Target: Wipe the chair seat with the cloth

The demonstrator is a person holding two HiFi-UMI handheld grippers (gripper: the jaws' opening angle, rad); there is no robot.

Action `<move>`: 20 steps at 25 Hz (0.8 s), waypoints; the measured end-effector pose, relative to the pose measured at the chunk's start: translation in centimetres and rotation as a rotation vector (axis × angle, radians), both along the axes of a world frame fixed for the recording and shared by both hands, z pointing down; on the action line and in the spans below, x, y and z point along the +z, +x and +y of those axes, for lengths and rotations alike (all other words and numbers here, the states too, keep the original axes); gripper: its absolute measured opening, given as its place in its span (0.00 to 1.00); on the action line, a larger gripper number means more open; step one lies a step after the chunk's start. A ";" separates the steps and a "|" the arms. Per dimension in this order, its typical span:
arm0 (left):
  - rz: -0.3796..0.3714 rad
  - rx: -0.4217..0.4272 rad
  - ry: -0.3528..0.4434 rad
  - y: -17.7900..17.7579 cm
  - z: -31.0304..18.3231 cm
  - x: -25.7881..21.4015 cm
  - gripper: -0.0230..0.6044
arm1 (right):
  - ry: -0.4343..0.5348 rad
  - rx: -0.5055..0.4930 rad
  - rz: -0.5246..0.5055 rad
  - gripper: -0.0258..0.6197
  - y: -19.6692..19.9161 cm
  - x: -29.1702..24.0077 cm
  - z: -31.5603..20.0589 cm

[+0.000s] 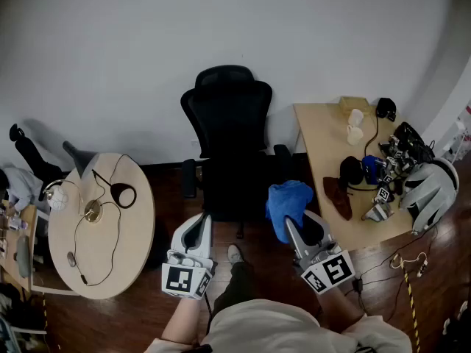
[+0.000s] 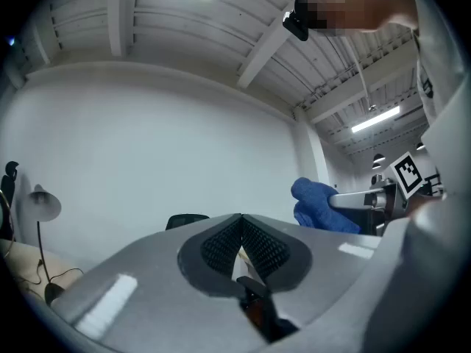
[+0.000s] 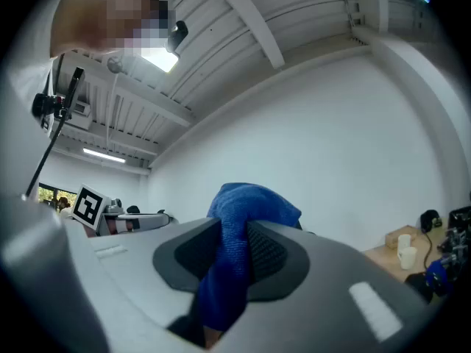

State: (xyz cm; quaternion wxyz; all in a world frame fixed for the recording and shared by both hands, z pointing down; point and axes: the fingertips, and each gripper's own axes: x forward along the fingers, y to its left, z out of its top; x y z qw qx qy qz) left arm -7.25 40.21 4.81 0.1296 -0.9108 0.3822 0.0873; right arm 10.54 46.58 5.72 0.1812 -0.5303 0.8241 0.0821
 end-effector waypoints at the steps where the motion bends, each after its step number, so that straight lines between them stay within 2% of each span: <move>1: -0.004 -0.003 -0.002 -0.3 -2.7 0.0 0.08 | -0.014 -0.001 0.000 0.19 -0.3 0.2 -2.8; 6: -0.001 -0.025 -0.001 -1.6 -18.2 -2.2 0.08 | -0.058 -0.006 -0.004 0.19 -1.0 -1.8 -18.9; 9: -0.011 -0.029 -0.019 -0.9 -27.6 -3.6 0.08 | -0.084 -0.005 -0.002 0.19 -0.3 -3.8 -28.7; 12: -0.051 0.003 0.023 -0.1 -34.3 -4.1 0.08 | -0.101 -0.004 -0.014 0.19 -0.2 -3.7 -35.8; 14: -0.048 0.001 0.032 -0.4 -39.1 -3.5 0.08 | -0.124 -0.003 -0.010 0.19 -0.5 -2.3 -40.6; 15: -0.065 -0.014 -0.001 -0.6 -41.7 -1.9 0.08 | -0.141 -0.001 -0.004 0.19 -0.5 -1.1 -43.3; 16: -0.121 -0.036 -0.079 -1.2 -44.2 1.4 0.08 | -0.162 0.000 0.003 0.19 -0.5 1.0 -45.9; 18: -0.262 -0.072 -0.273 -3.1 -48.4 13.1 0.08 | -0.210 -0.007 0.028 0.19 -1.5 9.0 -50.6; 20: -0.288 -0.080 -0.366 -4.8 -51.3 26.2 0.08 | -0.271 -0.035 0.077 0.19 -2.9 20.5 -54.6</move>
